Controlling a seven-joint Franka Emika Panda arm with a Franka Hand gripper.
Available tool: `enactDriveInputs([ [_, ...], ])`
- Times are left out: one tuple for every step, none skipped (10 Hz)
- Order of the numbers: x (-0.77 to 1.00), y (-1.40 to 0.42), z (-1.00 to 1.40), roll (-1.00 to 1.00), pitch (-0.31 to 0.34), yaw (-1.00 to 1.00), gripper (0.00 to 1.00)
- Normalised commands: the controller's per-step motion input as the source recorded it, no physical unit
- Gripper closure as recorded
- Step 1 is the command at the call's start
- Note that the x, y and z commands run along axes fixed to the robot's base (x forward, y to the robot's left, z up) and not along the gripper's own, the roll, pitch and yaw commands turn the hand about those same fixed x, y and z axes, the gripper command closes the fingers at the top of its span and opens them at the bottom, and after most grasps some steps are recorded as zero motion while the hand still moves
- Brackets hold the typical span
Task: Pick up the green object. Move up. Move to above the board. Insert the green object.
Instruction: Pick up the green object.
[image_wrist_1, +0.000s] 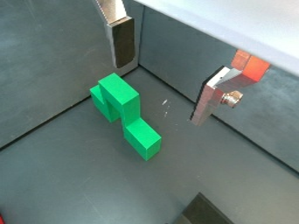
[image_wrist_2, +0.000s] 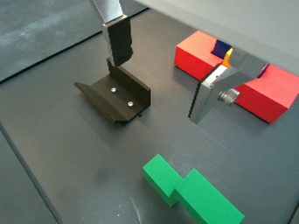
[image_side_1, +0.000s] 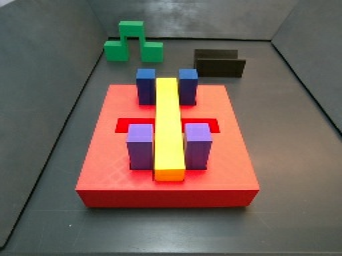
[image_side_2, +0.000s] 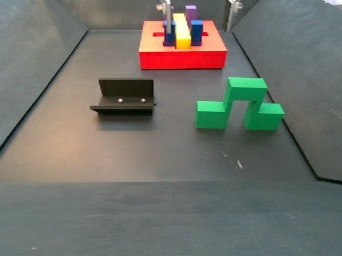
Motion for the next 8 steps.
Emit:
enactDriveInputs([
  [-0.55, 0.00, -0.34, 0.00, -0.130, -0.19, 0.00],
  [-0.77, 0.00, -0.39, -0.03, -0.179, -0.21, 0.00],
  [-0.78, 0.00, -0.33, -0.11, -0.259, -0.15, 0.00],
  [-0.77, 0.00, -0.28, -0.08, -0.246, -0.14, 0.00],
  [-0.78, 0.04, -0.28, -0.04, -0.227, -0.16, 0.00],
  [-0.77, 0.16, -0.34, -0.03, -0.211, -0.20, 0.00],
  [-0.68, 0.16, -0.31, 0.00, -0.209, -0.24, 0.00],
  [-0.38, 0.13, -0.24, 0.01, -0.070, -0.30, 0.00],
])
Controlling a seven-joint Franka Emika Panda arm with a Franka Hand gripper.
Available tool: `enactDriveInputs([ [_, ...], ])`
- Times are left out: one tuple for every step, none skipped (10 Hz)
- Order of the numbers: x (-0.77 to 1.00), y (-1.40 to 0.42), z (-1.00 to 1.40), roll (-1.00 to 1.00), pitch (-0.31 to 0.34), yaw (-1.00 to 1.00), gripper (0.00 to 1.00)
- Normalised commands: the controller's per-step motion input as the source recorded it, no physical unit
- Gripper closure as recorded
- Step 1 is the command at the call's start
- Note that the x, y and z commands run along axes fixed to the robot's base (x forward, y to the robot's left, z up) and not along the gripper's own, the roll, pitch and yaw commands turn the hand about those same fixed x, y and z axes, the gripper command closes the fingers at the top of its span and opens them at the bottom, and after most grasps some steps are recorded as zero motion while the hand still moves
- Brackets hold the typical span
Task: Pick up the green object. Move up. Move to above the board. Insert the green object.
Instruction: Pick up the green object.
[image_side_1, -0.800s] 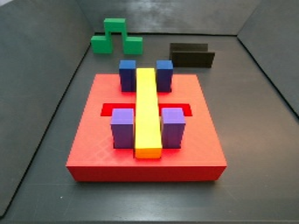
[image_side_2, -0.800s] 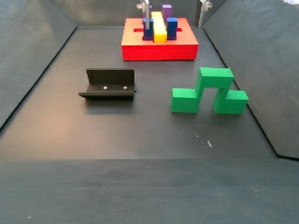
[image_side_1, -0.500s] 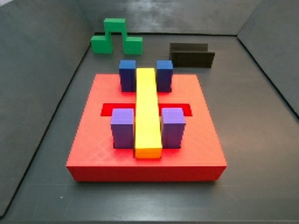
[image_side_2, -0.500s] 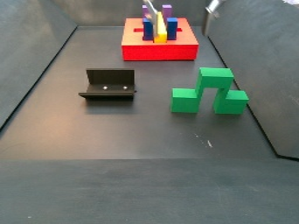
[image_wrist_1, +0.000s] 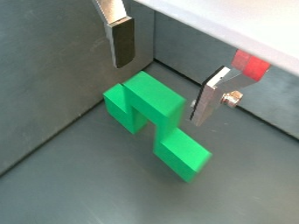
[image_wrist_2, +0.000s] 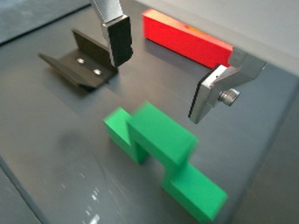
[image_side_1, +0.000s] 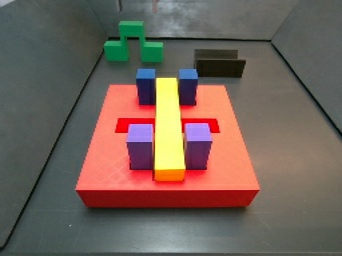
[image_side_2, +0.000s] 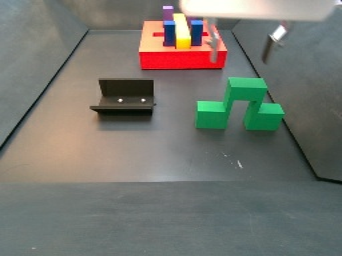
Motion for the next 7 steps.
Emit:
enactDriveInputs([
  [-0.24, 0.20, -0.23, 0.00, -0.001, -0.27, 0.00],
  [0.00, 0.15, -0.24, 0.00, -0.024, -0.09, 0.00],
  [0.06, 0.13, -0.25, 0.00, -0.017, 0.00, 0.00],
  [0.11, 0.14, -0.26, 0.00, -0.013, 0.02, 0.00],
  [0.13, 0.09, -0.25, 0.00, -0.004, 0.04, 0.00],
  [0.09, 0.07, -0.25, 0.00, -0.019, 0.03, 0.00],
  [0.05, 0.02, -0.23, 0.00, -0.011, 0.01, 0.00],
])
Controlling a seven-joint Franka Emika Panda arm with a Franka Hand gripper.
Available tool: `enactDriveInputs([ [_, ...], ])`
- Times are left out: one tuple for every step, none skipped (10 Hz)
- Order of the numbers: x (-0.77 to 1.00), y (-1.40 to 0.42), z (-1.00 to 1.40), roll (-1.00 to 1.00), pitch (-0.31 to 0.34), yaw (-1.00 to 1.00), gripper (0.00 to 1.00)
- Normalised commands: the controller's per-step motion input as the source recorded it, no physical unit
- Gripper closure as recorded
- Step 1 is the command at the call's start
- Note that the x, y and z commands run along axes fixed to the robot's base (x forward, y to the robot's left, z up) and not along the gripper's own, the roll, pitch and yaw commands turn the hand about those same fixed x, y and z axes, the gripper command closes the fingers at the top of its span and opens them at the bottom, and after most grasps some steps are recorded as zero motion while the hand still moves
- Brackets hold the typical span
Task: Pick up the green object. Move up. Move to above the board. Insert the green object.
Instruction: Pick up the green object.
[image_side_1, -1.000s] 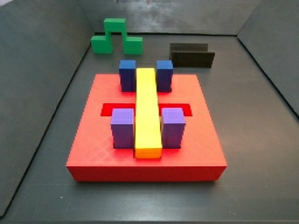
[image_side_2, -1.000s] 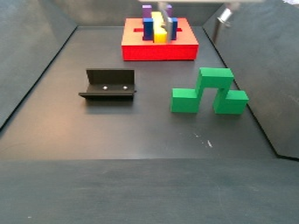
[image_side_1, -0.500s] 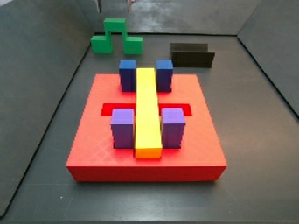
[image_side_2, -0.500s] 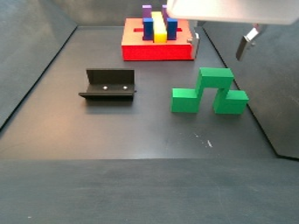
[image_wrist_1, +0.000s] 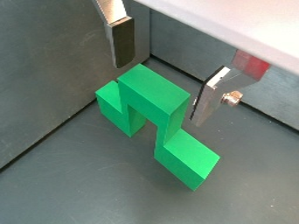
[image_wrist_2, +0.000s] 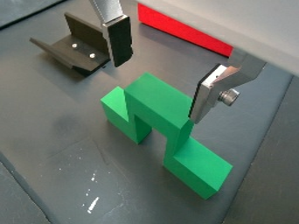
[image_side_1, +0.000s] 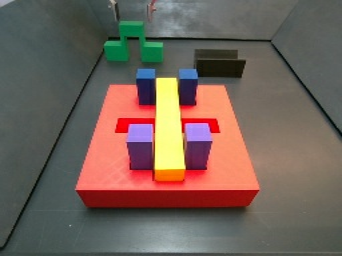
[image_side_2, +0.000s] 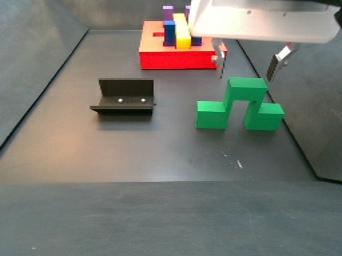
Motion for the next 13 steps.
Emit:
enactDriveInputs([
  [0.02, 0.00, -0.18, 0.00, 0.000, 0.00, 0.00],
  [0.00, 0.00, -0.21, 0.00, -0.006, 0.00, 0.00],
  [0.00, 0.00, -0.24, 0.00, -0.026, 0.00, 0.00],
  [0.00, 0.00, -0.25, 0.00, -0.027, 0.00, 0.00],
  [0.00, 0.00, -0.25, 0.00, -0.033, 0.00, 0.00],
  [0.00, 0.00, -0.27, 0.00, -0.034, 0.00, 0.00],
  [0.00, 0.00, -0.26, 0.00, -0.034, 0.00, 0.00],
  [0.00, 0.00, -0.26, 0.00, -0.036, 0.00, 0.00],
  [0.00, 0.01, -0.26, 0.00, -0.034, 0.00, 0.00],
  [0.00, 0.03, -0.23, 0.00, -0.030, 0.00, 0.00],
  [0.00, 0.08, -0.17, 0.00, -0.009, 0.00, 0.00],
  [0.00, 0.05, -0.11, 0.00, 0.000, 0.00, 0.00],
  [0.00, 0.04, -0.09, 0.00, 0.000, 0.00, 0.00],
])
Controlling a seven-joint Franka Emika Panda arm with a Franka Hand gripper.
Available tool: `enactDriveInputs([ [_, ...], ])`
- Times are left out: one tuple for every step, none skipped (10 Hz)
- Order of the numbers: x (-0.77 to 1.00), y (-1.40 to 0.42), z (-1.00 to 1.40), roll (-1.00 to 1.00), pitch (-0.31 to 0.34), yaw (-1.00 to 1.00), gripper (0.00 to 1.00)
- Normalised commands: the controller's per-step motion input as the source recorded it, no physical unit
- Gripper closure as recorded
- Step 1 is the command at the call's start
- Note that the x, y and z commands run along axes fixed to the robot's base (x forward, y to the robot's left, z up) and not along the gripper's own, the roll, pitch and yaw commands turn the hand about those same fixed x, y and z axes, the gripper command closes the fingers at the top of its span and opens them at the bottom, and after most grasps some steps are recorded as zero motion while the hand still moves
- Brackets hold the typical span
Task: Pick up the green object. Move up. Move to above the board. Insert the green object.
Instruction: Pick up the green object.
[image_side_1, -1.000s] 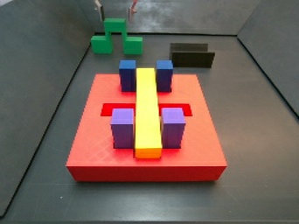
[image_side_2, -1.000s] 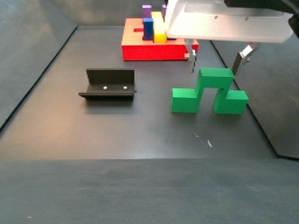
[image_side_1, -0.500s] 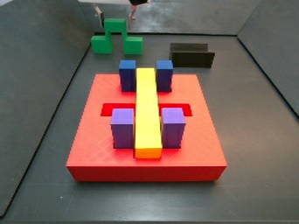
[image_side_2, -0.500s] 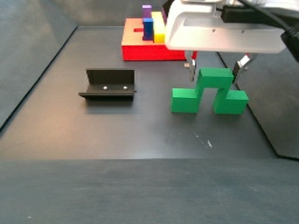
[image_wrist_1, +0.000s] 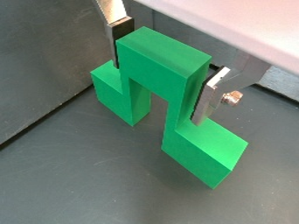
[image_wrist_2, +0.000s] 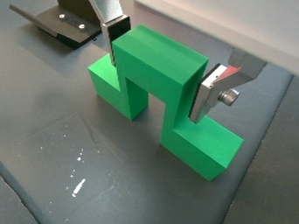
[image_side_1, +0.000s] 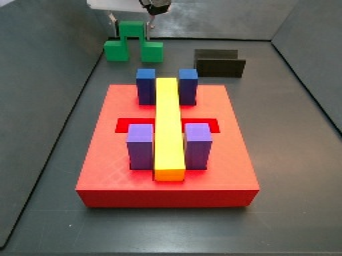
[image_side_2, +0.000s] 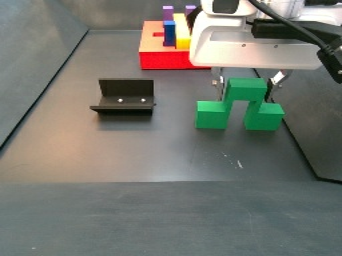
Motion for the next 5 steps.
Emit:
enactDriveInputs([
  [0.00, 0.11, -0.05, 0.00, 0.000, -0.01, 0.00],
  [0.00, 0.05, -0.01, 0.00, 0.000, 0.00, 0.00],
  [0.00, 0.00, 0.00, 0.00, 0.000, 0.00, 0.00],
  [0.00, 0.00, 0.00, 0.00, 0.000, 0.00, 1.00],
  [0.00, 0.00, 0.00, 0.00, 0.000, 0.00, 1.00],
])
